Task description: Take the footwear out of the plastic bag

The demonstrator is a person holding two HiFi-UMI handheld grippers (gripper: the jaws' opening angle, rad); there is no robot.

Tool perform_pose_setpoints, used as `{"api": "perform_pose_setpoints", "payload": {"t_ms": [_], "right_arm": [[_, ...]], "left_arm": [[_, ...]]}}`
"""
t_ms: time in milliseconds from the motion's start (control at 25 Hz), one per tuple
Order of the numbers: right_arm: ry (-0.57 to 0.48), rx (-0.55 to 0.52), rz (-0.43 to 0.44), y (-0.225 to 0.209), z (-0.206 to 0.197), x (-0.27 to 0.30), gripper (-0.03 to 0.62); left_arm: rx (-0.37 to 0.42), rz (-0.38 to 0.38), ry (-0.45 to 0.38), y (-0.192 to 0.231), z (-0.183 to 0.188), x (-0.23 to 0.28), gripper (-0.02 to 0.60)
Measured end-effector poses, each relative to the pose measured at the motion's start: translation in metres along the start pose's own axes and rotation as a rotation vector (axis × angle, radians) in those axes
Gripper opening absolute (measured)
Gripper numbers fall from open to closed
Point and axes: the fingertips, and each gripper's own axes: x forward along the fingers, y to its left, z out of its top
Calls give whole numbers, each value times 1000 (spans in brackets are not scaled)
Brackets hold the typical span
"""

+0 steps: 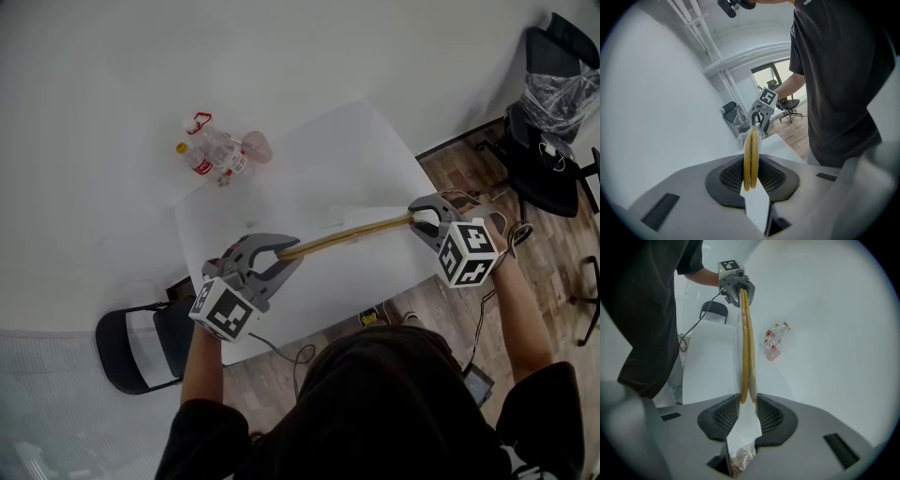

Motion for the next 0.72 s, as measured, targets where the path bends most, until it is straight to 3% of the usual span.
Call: {"api": "perform_pose_setpoints", "payload": {"t_ms": [120, 200, 280, 720], "right_arm": [[21, -10, -14, -7, -8, 0, 104], [55, -42, -44, -10, -17, 0, 41], [73, -53, -57, -8, -24, -1, 21], [178, -12, -32, 2, -73, -10, 18]], "left_arm": [[24, 24, -34, 9, 5, -3, 77], [32, 42, -40, 12, 6, -6, 77], [5, 54, -41, 11, 2, -10, 77], [-120, 98, -18, 12, -23, -12, 77]]}}
